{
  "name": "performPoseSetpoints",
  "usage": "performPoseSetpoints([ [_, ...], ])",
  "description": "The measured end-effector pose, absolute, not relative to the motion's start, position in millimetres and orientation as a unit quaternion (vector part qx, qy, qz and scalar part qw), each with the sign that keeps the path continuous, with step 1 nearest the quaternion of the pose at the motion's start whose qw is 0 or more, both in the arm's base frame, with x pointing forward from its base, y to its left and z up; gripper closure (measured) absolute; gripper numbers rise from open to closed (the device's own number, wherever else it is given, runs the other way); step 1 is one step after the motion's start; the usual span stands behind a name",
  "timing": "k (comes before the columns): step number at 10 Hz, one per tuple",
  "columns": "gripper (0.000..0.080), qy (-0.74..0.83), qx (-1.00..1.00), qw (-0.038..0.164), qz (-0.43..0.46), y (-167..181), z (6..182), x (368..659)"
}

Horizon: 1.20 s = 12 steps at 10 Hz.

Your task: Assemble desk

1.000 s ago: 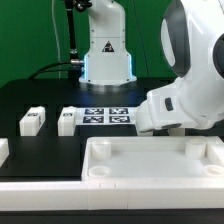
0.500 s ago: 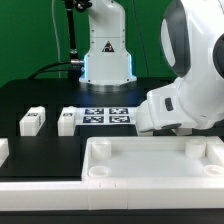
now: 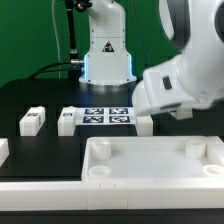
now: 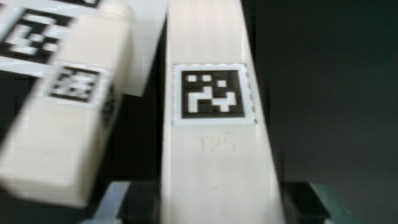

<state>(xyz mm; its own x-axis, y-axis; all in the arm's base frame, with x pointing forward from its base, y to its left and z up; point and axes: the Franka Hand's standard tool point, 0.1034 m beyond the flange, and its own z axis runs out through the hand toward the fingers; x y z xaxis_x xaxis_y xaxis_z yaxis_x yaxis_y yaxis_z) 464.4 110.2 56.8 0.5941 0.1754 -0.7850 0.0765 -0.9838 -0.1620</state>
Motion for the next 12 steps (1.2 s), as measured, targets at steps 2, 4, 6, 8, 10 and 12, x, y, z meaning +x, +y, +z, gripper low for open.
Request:
performPoseSetpoints([
  [2,0.0508,-0.072,-0.896,0.072,0.432,98.2,103.2,487.7],
  [4,0.0508,-0.068,-0.911,0.072,0.401,95.0,116.2,501.7],
  [6,0.0508,-0.064,-0.935,0.069,0.343,94.6,116.3,507.6],
  [8,0.0508,-0.064,-0.955,0.065,0.281,96.1,138.1,523.0],
  [10,0.0508,-0.071,-0.975,0.071,0.196,89.2,188.8,578.3],
  [12,0.0508,-0.065,-0.987,0.063,0.132,86.4,178.0,567.0],
])
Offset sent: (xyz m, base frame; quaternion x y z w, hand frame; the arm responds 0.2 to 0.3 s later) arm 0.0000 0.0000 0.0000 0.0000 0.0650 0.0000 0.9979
